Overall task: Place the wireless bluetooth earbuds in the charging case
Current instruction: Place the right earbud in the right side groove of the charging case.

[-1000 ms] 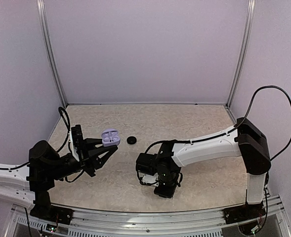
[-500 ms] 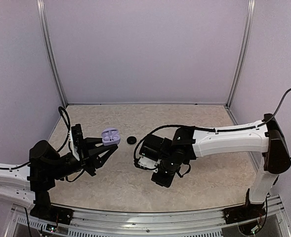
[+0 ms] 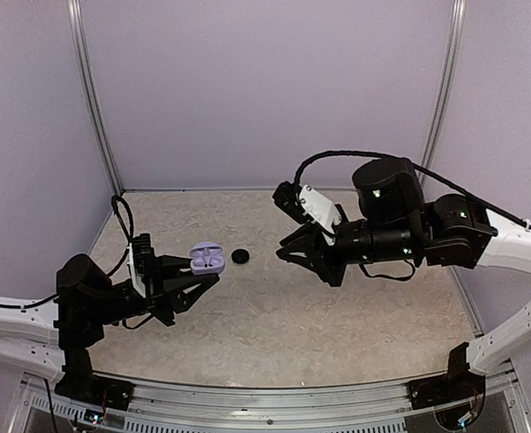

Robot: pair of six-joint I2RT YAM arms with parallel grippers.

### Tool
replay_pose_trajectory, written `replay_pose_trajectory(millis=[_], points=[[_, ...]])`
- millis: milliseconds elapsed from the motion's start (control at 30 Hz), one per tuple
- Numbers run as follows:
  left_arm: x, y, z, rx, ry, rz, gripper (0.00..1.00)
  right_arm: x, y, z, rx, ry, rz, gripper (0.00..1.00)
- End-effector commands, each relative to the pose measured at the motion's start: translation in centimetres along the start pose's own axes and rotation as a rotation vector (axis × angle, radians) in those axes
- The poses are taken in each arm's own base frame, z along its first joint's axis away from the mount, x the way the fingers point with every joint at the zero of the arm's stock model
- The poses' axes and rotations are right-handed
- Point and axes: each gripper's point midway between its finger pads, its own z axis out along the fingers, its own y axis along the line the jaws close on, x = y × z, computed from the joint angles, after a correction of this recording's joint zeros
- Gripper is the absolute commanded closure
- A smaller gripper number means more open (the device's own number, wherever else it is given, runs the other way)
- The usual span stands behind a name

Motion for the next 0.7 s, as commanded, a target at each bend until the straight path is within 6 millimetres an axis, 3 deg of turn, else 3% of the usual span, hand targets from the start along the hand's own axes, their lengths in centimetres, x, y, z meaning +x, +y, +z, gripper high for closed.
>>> replay_pose_trajectory(millis=[0, 100, 200, 367, 667], points=[[-2.0, -1.5, 0.5, 0.105, -0.06, 0.032, 0.92, -5.5, 2.7, -3.7, -0.094, -0.283, -0.133, 0.87], [-2.2, -1.9, 0.6, 0.133, -0.065, 0.024, 0.92, -7.7, 4.4, -5.8, -0.158, -0.405, -0.171, 0.87], [-2.5, -2.0, 0.9, 0.146, -0.07, 0.007, 0.92, -9.1, 5.8, -6.6, -0.204, -0.473, -0.209, 0.86], [-2.8, -2.0, 1.5, 0.154, -0.079, -0.031, 0.92, -10.8, 7.7, -6.8, -0.264, -0.568, -0.248, 0.86], [-3.2, -1.6, 1.5, 0.131, -0.098, -0.07, 0.92, -11.4, 8.9, -5.4, -0.295, -0.611, -0.251, 0.86]])
